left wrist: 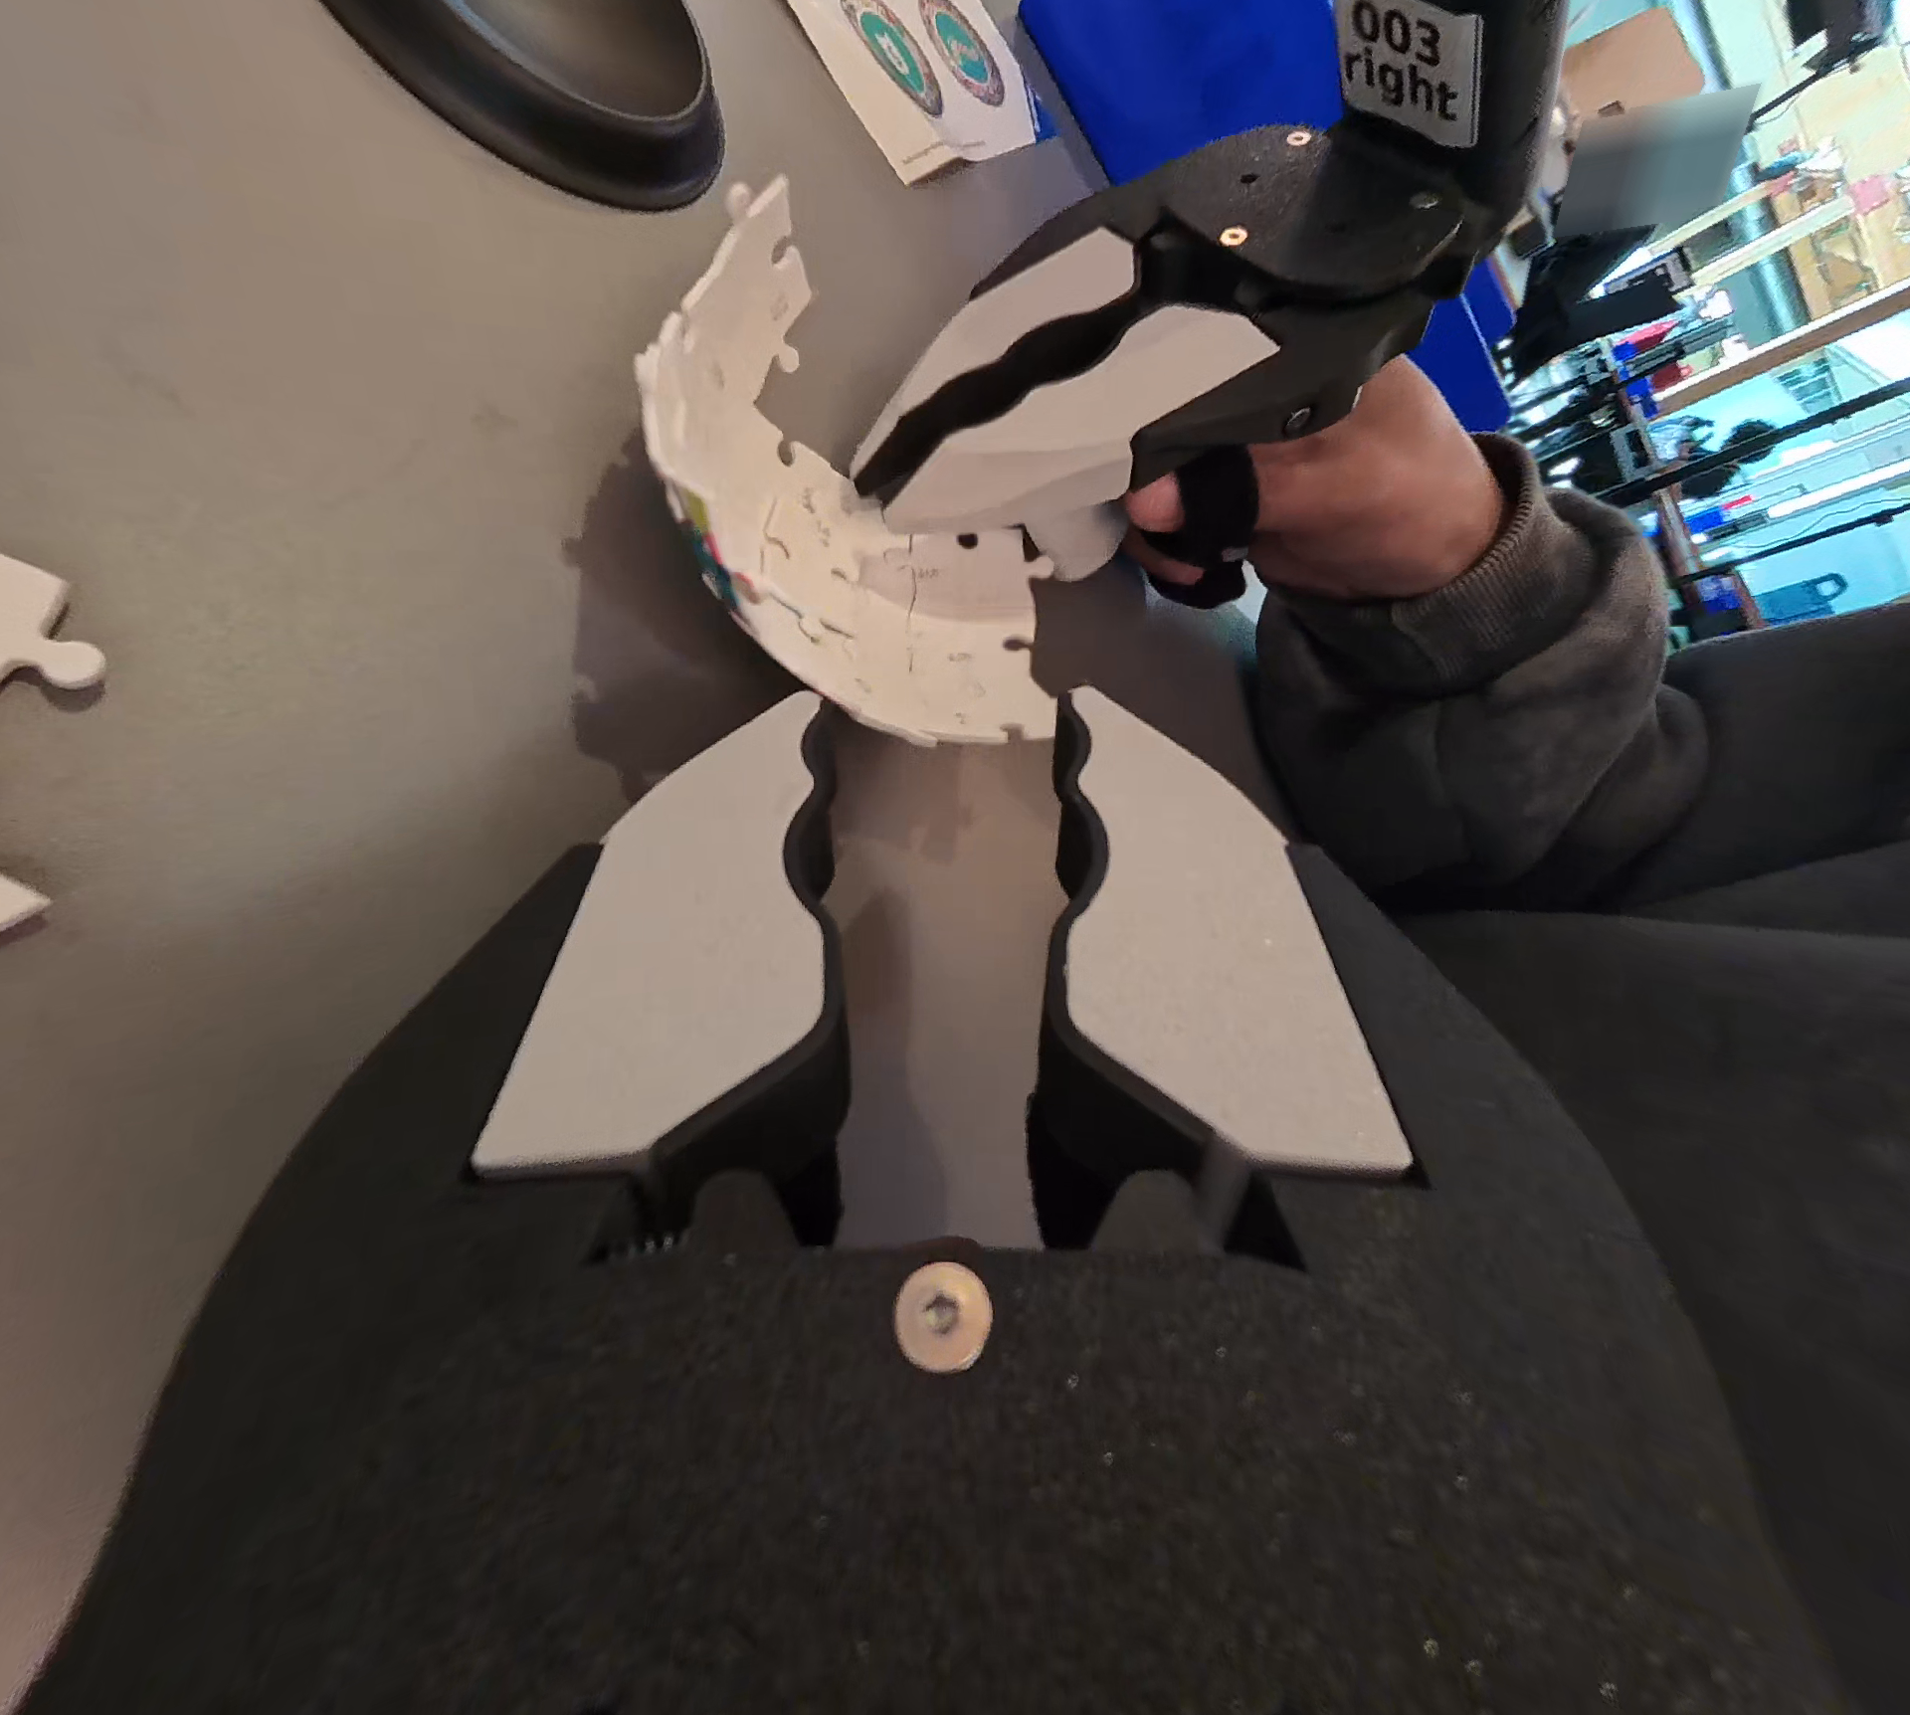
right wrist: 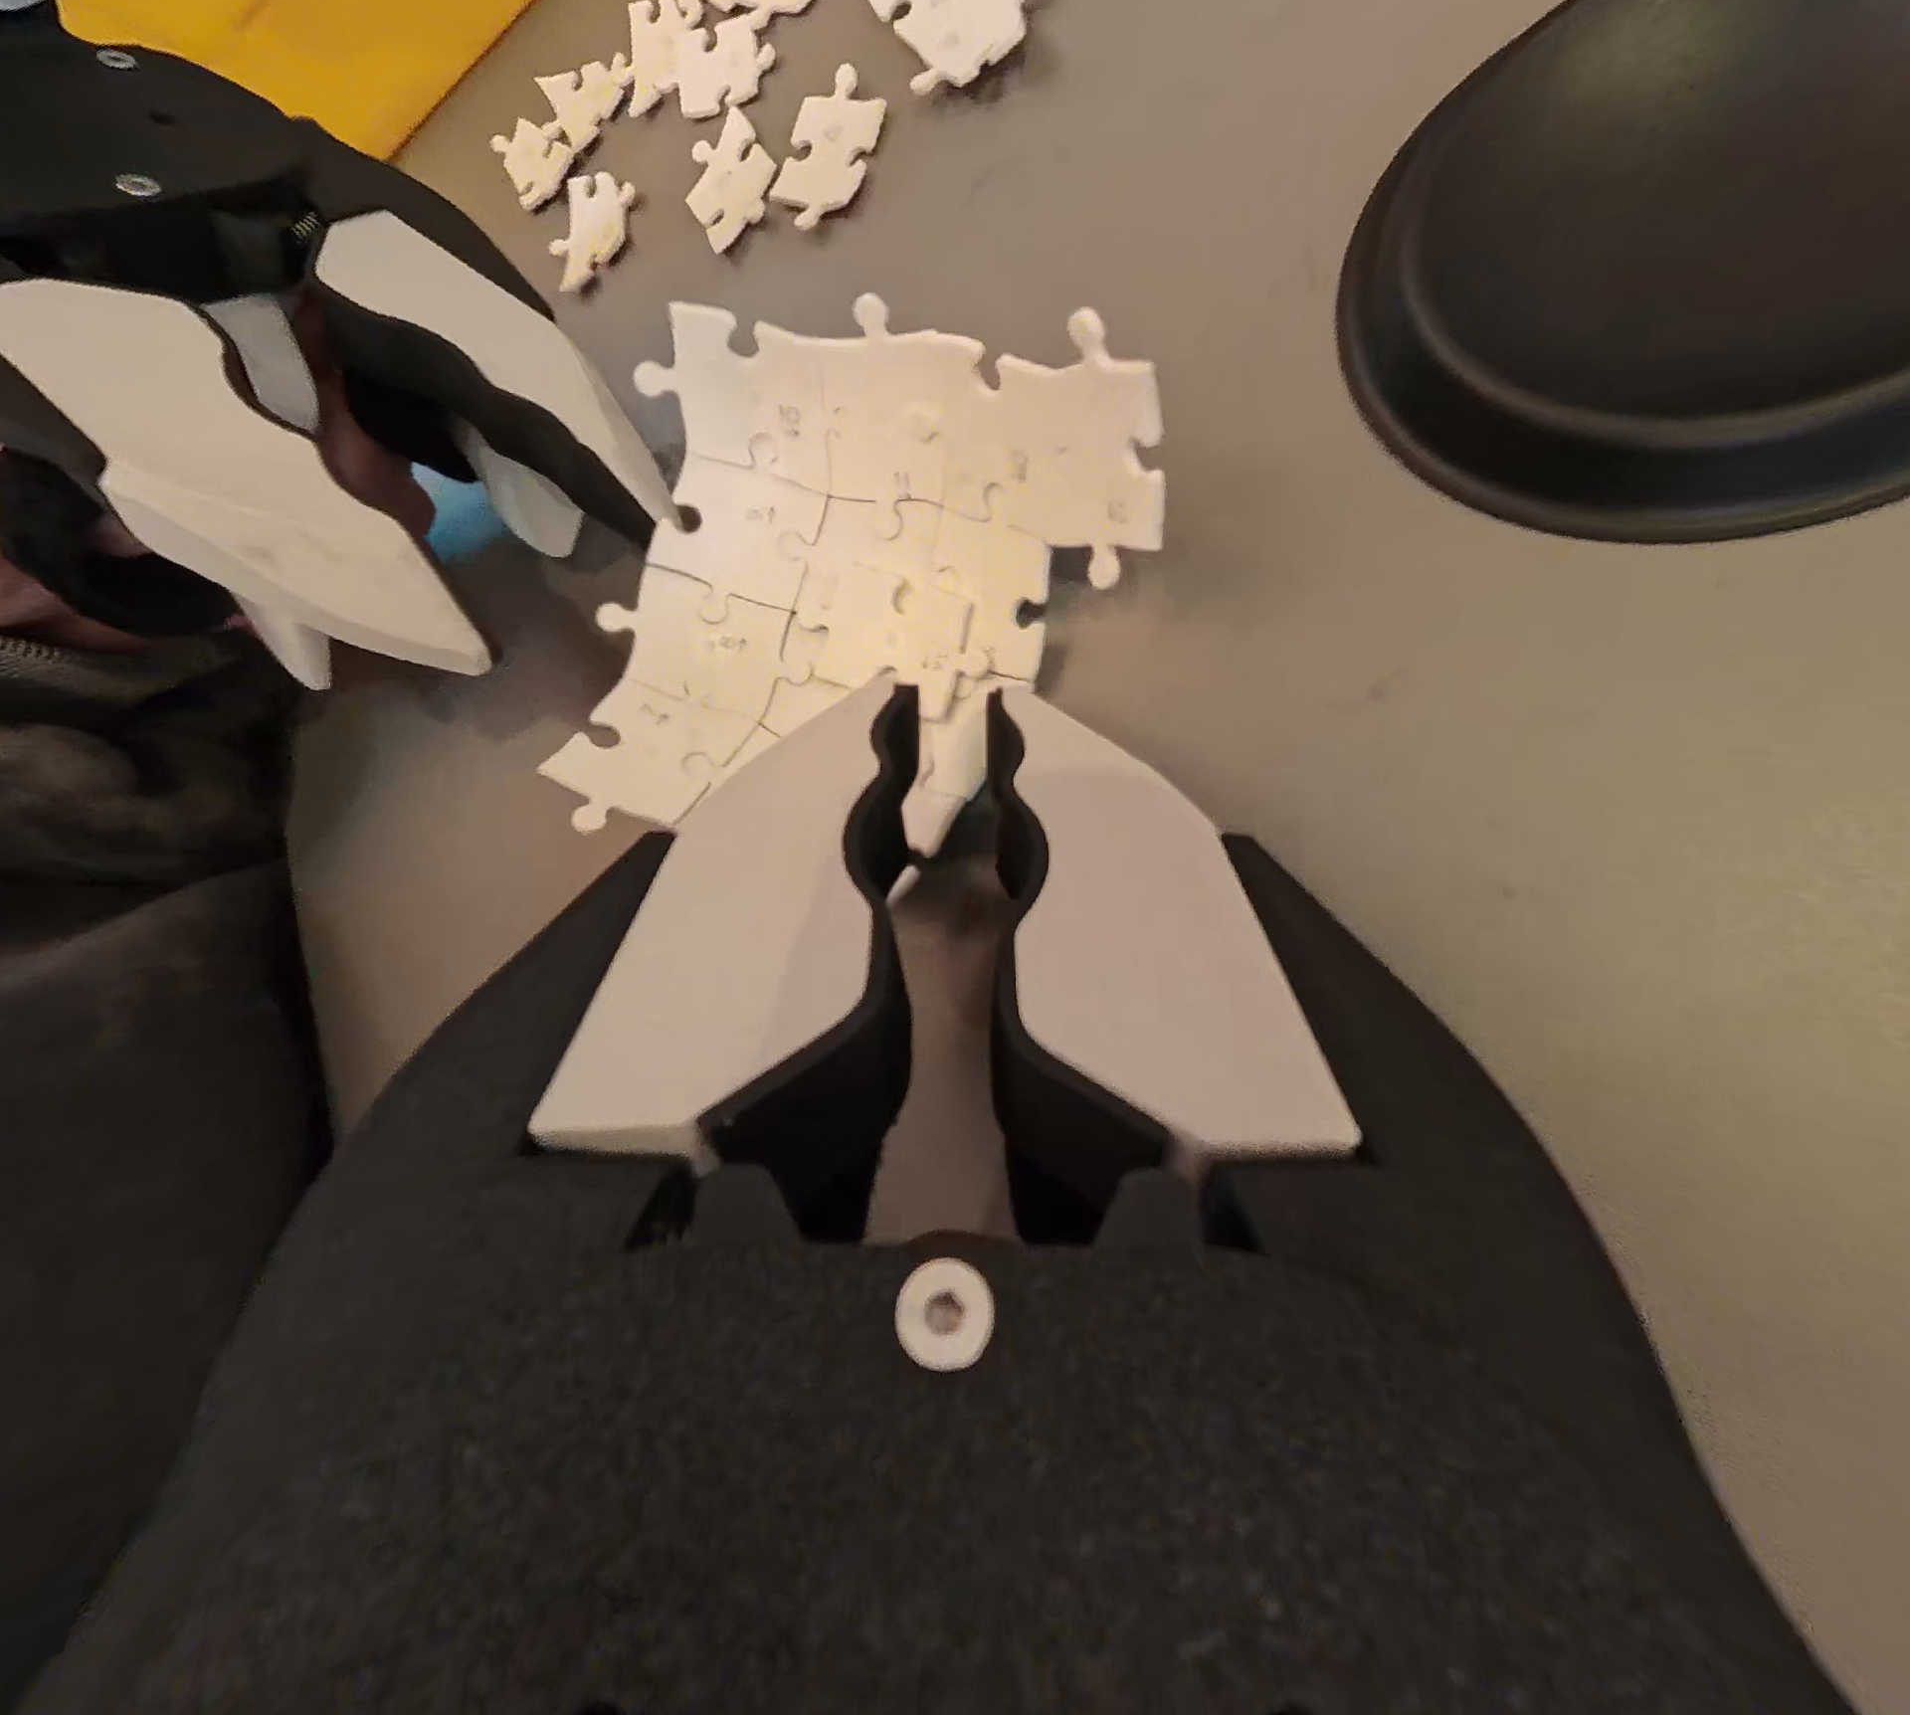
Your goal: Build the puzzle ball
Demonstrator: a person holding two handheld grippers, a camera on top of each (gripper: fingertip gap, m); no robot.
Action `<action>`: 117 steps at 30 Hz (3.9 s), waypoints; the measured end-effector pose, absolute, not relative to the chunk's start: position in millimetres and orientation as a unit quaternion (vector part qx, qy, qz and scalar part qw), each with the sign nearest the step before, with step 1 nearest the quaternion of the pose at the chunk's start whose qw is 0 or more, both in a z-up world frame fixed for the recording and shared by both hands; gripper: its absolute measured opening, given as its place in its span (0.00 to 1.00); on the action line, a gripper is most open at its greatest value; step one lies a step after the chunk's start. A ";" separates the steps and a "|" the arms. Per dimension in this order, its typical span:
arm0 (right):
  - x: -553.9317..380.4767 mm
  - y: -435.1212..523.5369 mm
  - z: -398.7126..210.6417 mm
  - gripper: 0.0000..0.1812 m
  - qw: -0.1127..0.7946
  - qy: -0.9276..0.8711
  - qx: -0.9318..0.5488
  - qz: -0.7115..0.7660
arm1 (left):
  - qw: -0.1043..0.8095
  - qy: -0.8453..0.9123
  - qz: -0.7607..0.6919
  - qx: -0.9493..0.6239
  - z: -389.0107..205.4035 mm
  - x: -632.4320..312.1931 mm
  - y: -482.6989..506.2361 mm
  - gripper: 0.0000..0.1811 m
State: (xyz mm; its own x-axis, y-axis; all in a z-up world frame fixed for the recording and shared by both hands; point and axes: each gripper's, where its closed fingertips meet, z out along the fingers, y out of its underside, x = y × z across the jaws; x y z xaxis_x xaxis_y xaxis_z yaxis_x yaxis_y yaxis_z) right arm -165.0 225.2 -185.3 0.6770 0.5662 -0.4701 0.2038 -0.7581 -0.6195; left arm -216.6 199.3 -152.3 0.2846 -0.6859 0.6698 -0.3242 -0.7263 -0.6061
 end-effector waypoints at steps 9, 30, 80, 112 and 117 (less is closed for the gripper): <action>-189.6 207.0 -177.4 0.07 0.277 -0.267 -0.861 0.334 | 0.194 0.343 -0.463 -0.794 -156.5 -232.2 188.1 0.22; -173.4 223.3 -187.7 0.14 0.275 -0.397 -0.868 0.118 | 0.171 0.353 -0.485 -0.781 -159.0 -214.1 186.0 0.23; -179.9 230.1 -191.3 0.16 0.246 -0.490 -0.828 0.113 | 0.153 0.334 -0.502 -0.783 -158.5 -219.2 208.0 0.24; -173.6 221.8 -187.4 0.12 0.261 -0.495 -0.818 0.132 | 0.073 0.326 -0.464 -0.820 -178.3 -205.5 223.5 0.03; -174.7 217.4 -184.4 0.13 0.264 -0.516 -0.806 0.122 | 0.068 0.331 -0.443 -0.830 -177.2 -207.4 222.9 0.02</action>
State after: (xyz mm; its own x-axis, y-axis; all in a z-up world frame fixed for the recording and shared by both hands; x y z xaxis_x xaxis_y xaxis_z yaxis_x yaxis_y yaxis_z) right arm -174.7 217.4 -184.4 0.4378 0.8958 0.0761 0.7668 -0.3279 -0.5518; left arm -207.4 222.9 -177.2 0.3885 -0.6094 0.6911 -0.4887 -0.7721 -0.4062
